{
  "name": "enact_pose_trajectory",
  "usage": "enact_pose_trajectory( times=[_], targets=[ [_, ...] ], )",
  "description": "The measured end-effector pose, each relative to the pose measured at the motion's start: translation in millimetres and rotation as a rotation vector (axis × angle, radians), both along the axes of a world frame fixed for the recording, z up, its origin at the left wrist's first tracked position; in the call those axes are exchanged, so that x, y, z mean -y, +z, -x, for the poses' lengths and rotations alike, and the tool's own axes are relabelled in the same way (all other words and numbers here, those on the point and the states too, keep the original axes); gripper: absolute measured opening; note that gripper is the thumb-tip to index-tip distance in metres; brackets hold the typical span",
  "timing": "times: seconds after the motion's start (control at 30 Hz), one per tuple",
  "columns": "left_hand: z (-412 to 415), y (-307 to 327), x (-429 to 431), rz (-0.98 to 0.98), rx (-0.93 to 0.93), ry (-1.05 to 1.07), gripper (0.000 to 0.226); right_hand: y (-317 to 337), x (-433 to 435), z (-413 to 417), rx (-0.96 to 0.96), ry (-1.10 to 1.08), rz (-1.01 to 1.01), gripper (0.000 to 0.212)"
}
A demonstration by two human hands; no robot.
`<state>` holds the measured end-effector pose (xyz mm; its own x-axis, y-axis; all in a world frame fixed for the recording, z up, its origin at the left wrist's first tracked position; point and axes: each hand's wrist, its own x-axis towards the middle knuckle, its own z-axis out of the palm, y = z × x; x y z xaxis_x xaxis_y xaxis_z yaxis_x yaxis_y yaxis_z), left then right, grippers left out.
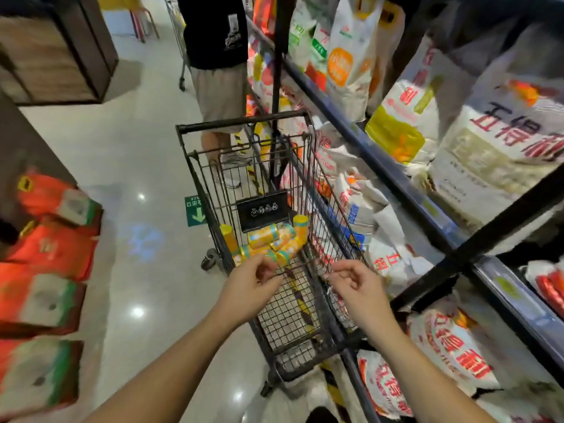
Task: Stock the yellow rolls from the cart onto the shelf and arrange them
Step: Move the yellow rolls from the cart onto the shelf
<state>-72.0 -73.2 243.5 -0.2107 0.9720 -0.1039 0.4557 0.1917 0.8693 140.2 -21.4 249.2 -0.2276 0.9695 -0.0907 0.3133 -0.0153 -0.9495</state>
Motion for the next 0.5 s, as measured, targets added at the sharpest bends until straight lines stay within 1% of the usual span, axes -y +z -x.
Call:
enact_pose_trajectory(
  times=[0.07, 0.17, 0.27, 0.33, 0.4, 0.5],
  targets=[
    [5, -23, -10, 0.057, 0.032, 0.055, 0.015, -26, -20, 8, 0.061, 0.074, 0.098, 0.01],
    [8, -57, -32, 0.137, 0.091, 0.14, 0.018, -67, -56, 20, 0.202, 0.171, 0.236, 0.012],
    [5, -90, -64, 0.246, 0.155, 0.237, 0.021, -105, -100, 33, 0.254, 0.266, 0.345, 0.015],
    [2, -112, -89, 0.326, 0.183, 0.308, 0.025, -130, -132, 45, 0.324, 0.263, 0.382, 0.02],
    [2, -133, -115, 0.4, 0.215, 0.369, 0.029, -153, -163, 60, 0.436, 0.289, 0.39, 0.027],
    [9, -166, -152, 0.493, 0.223, 0.455, 0.025, -197, -211, 86, 0.528, 0.359, 0.401, 0.036]
  ],
)
